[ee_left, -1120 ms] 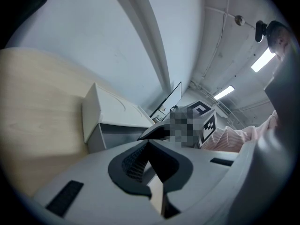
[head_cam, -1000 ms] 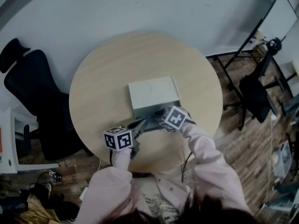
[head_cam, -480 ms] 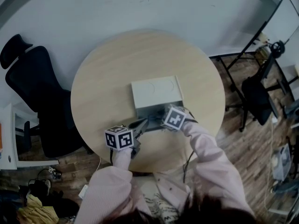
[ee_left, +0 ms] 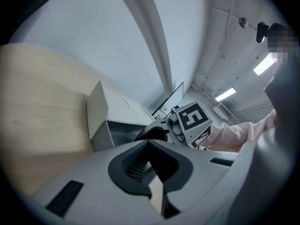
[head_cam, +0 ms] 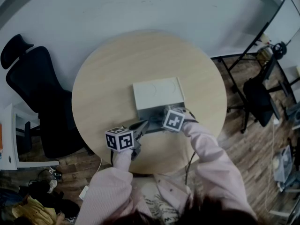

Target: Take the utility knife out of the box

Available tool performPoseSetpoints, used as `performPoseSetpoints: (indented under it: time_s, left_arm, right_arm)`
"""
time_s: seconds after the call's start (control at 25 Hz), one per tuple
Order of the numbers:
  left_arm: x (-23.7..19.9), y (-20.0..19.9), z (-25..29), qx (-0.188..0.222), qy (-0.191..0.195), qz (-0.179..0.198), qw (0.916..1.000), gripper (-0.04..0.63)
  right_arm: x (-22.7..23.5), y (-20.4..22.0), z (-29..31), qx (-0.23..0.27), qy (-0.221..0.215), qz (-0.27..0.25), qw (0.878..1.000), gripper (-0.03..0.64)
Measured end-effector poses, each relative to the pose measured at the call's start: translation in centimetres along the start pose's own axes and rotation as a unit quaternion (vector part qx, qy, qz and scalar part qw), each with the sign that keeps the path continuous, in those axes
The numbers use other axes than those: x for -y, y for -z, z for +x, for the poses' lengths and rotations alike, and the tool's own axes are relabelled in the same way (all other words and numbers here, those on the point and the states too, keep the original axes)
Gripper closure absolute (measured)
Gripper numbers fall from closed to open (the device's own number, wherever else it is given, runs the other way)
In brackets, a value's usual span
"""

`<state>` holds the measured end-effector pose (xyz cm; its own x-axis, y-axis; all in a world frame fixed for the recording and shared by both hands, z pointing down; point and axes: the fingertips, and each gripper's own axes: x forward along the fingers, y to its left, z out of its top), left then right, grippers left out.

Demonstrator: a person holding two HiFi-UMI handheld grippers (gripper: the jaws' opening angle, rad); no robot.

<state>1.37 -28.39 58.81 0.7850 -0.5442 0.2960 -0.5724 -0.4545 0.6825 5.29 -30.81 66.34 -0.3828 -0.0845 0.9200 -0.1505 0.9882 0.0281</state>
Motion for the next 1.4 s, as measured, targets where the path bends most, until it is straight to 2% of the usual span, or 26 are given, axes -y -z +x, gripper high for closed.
performPoseSetpoints:
  time_s: [0.36, 0.6, 1.04, 1.4]
  left_arm:
    - [-0.6, 0.0, -0.4, 0.002, -0.003, -0.004, 1.0000, 0.595]
    - [-0.6, 0.0, -0.4, 0.001, -0.003, -0.008, 1.0000, 0.595]
    - [-0.4, 0.2, -0.5, -0.002, 0.000, -0.009, 1.0000, 0.595]
    - [-0.2, 0.1, -0.6, 0.003, 0.004, -0.006, 1.0000, 0.595]
  right_arm:
    - [-0.7, 0.2, 0.8, -0.024, -0.013, -0.015, 1.000, 0.439]
    - [-1.0, 0.4, 0.7, -0.039, -0.031, -0.020, 0.999, 0.471]
    - [-1.1, 0.1, 0.5, -0.026, -0.019, -0.030, 0.999, 0.476]
    - [-1.1, -1.2, -0.5, 0.005, -0.006, -0.030, 1.000, 0.476]
